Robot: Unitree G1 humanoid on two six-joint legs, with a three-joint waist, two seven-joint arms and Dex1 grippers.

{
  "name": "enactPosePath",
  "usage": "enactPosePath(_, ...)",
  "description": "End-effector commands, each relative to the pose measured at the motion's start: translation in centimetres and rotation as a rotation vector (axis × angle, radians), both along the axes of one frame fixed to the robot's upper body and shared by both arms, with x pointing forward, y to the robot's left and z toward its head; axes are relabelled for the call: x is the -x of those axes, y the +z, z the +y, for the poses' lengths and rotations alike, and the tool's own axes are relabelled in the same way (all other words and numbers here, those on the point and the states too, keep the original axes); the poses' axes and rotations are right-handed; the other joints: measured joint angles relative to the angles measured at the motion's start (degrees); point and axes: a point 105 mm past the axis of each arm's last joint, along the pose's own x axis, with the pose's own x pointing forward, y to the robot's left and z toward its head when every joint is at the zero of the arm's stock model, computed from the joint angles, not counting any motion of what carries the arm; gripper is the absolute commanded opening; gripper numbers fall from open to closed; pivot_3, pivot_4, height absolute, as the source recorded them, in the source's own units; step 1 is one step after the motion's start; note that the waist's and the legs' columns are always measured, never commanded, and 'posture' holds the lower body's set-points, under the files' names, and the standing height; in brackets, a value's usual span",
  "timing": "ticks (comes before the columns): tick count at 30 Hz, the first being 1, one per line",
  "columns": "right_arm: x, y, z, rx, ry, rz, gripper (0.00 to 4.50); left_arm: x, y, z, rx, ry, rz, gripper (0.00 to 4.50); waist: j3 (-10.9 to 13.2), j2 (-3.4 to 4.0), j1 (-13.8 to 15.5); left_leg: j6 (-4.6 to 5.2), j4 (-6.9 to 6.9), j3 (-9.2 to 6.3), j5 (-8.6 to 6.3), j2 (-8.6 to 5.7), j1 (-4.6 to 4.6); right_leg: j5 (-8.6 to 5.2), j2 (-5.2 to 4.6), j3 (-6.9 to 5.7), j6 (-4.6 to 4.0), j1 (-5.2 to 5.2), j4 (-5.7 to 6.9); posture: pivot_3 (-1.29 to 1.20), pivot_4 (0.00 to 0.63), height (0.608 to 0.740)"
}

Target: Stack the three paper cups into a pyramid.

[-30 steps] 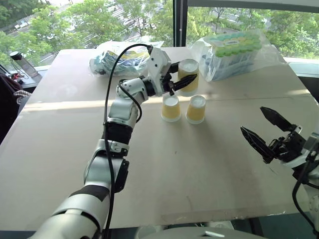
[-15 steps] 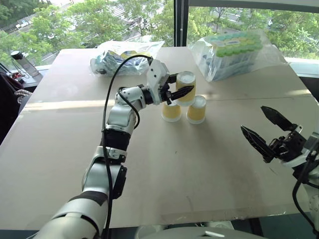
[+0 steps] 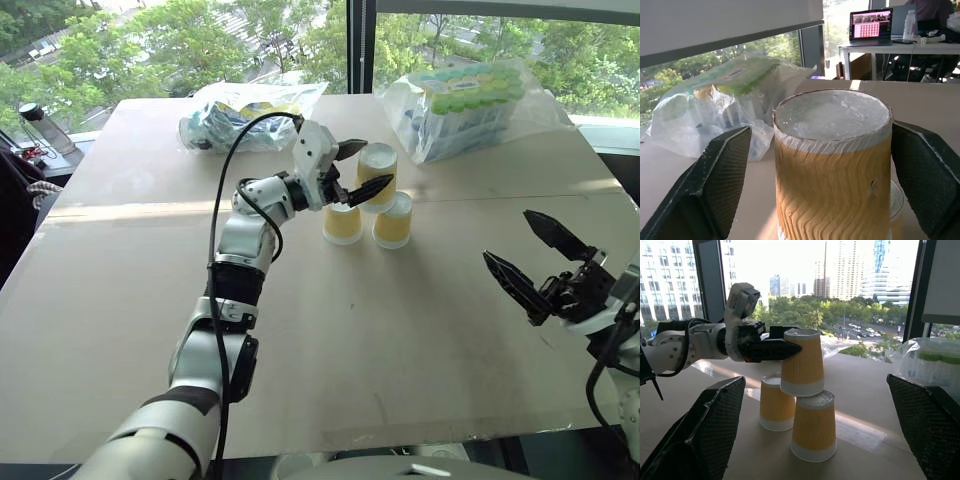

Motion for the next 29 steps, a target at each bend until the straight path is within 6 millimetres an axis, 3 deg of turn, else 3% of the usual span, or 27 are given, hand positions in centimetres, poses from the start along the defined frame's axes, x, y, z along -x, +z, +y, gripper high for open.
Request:
enactPosePath(1,0.1,0.7,0.2,0.003,0.012,-0.028,4.5,0.9,3.3,0.3,0.07,-0.018,-0.102,4.48,0.0,0.0,0.0,0.0,0.0,0.0,0.0,0.0,0.0,0.0,0.0,0.0,0.0,0.0,0.0,0.0,0.15,0.74)
enactPosePath(7,-0.2,0.0,0.2,0.038,0.014,0.006,4.5,5.5,7.1,0.5,0.148,-0.17,-0.221,4.48,0.0,0.0,-0.06,0.0,0.03,-0.02,0.0,0.0,-0.04,0.0,-0.01,-0.01,0.0,-0.01,-0.01,0.0,0.15,0.74)
enactPosePath(12,-0.6,-1.9,-0.4,0.042,0.014,0.063,4.5,8.0,5.5,2.4,0.095,-0.144,-0.136,4.48,-0.05,0.08,-0.21,0.0,-0.02,-0.01,0.0,0.01,0.04,0.0,0.01,0.05,0.0,0.0,0.03,0.0,0.15,0.74)
enactPosePath(16,-1.0,-4.8,-1.3,0.096,-0.004,0.143,4.5,9.3,-0.5,3.9,-0.017,-0.041,0.06,4.48,-0.08,0.14,0.01,0.0,0.0,-0.01,0.0,0.01,0.09,0.02,0.02,0.06,-0.03,0.04,0.05,0.0,0.15,0.74)
enactPosePath(20,-1.5,-8.0,-2.6,0.125,-0.044,0.225,4.5,10.3,-7.1,5.7,-0.147,0.208,0.178,4.48,-0.09,0.15,0.32,0.0,-0.03,0.01,0.0,0.01,0.17,0.03,0.03,0.1,-0.04,0.09,-0.02,0.0,0.15,0.74)
enactPosePath(25,-1.9,-12.1,-3.2,0.254,0.01,0.303,4.5,14.1,-12.1,5.1,-0.163,0.251,0.315,4.48,0.0,0.31,1.11,0.01,-0.15,0.1,-0.01,0.01,0.56,0.04,0.03,0.24,-0.06,0.4,-0.07,0.0,0.15,0.74)
enactPosePath(29,-3.0,-12.5,-3.0,0.246,0.025,0.329,4.5,13.9,-15.0,5.5,-0.119,0.375,0.35,4.48,0.04,0.46,1.53,0.03,-0.23,0.13,-0.03,0.04,0.97,0.06,0.02,0.32,-0.1,0.82,-0.09,0.0,0.15,0.74)
